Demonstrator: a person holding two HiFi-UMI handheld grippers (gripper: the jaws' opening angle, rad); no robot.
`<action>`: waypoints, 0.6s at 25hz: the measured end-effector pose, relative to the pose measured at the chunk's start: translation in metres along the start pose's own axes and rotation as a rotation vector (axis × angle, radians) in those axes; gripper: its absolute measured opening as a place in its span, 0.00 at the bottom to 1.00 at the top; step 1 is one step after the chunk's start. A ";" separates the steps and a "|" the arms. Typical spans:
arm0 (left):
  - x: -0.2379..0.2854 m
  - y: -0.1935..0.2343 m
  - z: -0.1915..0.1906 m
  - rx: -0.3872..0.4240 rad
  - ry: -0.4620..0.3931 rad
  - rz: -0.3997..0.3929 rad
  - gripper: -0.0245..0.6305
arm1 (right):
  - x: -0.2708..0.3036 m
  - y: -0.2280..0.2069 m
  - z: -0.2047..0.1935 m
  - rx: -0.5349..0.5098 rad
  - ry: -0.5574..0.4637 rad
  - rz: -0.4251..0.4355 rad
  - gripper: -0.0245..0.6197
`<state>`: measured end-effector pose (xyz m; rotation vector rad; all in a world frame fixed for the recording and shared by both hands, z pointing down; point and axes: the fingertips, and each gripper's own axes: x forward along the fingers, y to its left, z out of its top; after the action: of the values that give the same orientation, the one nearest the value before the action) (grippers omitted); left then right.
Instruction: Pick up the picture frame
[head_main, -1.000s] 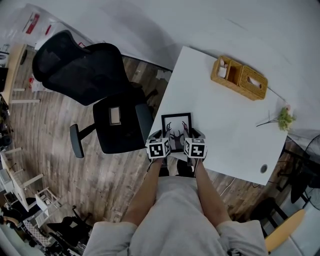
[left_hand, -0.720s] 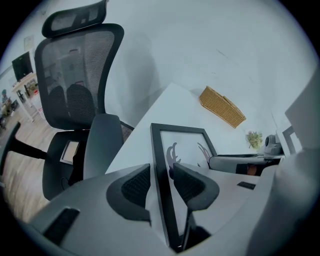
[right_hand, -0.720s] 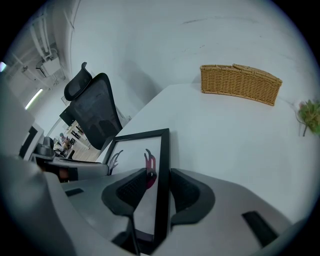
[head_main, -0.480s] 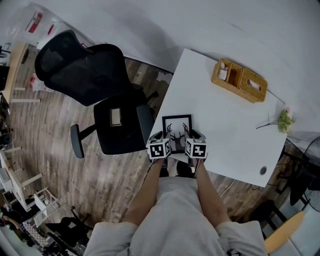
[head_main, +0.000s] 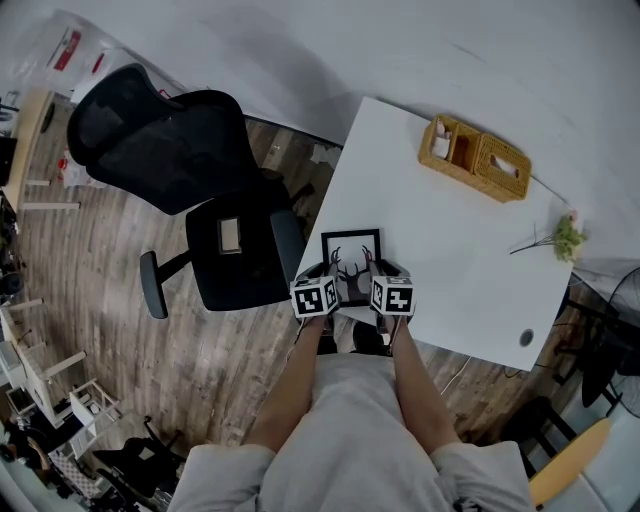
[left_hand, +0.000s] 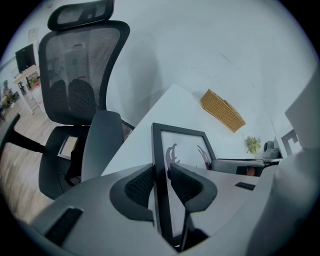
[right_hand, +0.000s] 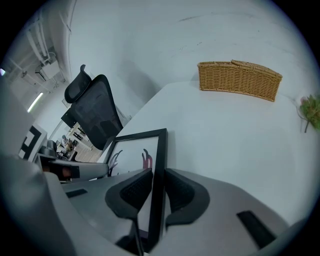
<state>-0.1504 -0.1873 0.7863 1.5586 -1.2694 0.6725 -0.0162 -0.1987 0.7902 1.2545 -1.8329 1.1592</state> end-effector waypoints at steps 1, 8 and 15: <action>0.000 0.001 0.000 -0.002 -0.001 0.000 0.23 | 0.000 0.000 -0.001 0.002 0.001 0.001 0.18; -0.005 0.004 -0.007 -0.027 -0.003 -0.022 0.21 | -0.005 0.002 -0.003 -0.005 -0.005 0.005 0.15; -0.012 0.004 -0.011 -0.027 -0.026 -0.026 0.19 | -0.009 0.005 -0.007 -0.024 -0.025 -0.011 0.15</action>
<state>-0.1563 -0.1724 0.7818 1.5639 -1.2705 0.6186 -0.0172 -0.1881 0.7839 1.2693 -1.8501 1.1177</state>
